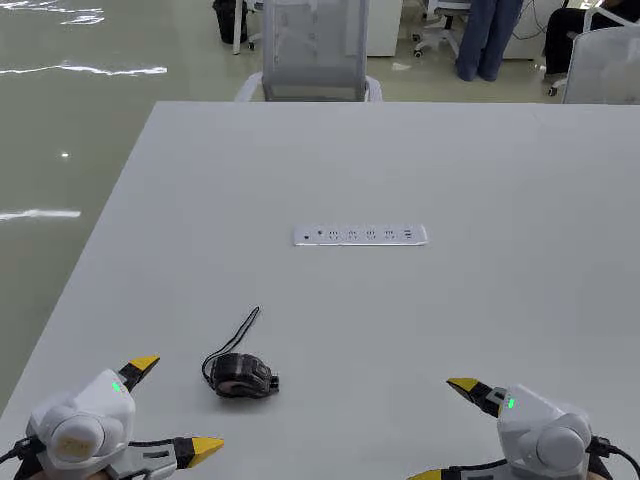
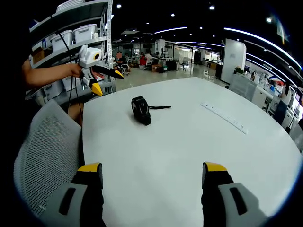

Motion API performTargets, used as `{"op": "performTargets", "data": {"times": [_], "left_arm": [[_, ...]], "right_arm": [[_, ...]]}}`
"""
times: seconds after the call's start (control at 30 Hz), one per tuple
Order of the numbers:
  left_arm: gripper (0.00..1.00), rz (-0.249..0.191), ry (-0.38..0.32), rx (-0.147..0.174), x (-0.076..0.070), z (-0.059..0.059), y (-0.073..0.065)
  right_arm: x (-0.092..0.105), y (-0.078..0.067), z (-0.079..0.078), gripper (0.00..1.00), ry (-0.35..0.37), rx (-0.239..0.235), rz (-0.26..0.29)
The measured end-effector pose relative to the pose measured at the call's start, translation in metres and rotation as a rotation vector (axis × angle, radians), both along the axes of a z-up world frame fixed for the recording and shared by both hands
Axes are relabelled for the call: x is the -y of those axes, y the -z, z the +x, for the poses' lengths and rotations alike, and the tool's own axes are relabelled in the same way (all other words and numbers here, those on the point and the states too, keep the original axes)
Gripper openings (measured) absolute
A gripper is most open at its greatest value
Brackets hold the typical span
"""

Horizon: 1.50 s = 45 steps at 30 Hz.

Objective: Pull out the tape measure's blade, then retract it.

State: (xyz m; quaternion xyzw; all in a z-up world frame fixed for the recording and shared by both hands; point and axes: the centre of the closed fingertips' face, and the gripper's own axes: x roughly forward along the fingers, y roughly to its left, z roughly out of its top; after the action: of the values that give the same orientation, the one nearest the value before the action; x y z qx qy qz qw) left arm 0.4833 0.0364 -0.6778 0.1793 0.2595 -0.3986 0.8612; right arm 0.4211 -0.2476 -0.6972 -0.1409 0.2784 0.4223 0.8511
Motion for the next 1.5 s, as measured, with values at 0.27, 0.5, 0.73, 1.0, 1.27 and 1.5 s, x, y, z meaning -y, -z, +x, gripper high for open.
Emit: {"op": "performTargets", "data": {"times": [0.27,0.5,0.73,1.0,1.27,1.5], "left_arm": [[0.77,0.051,0.062,-0.012,0.0,0.005,0.008],[0.75,0.082,0.101,-0.017,0.001,0.013,0.011],[0.71,0.114,0.14,-0.029,0.001,0.022,0.014],[0.68,0.146,0.181,-0.038,0.003,0.032,0.022],[0.64,0.186,0.234,-0.048,0.01,0.04,0.032],[0.58,0.219,0.313,-0.065,0.017,0.042,0.043]], "right_arm": [[-0.004,-0.003,0.005,0.83,-0.053,0.029,-0.008],[-0.009,-0.003,0.014,0.77,-0.095,0.047,-0.031],[-0.012,-0.003,0.024,0.73,-0.123,0.047,-0.043],[-0.017,0.002,0.035,0.68,-0.163,0.046,-0.052],[-0.026,0.007,0.046,0.63,-0.207,0.047,-0.052],[-0.038,0.011,0.055,0.6,-0.246,0.049,-0.05]]}}
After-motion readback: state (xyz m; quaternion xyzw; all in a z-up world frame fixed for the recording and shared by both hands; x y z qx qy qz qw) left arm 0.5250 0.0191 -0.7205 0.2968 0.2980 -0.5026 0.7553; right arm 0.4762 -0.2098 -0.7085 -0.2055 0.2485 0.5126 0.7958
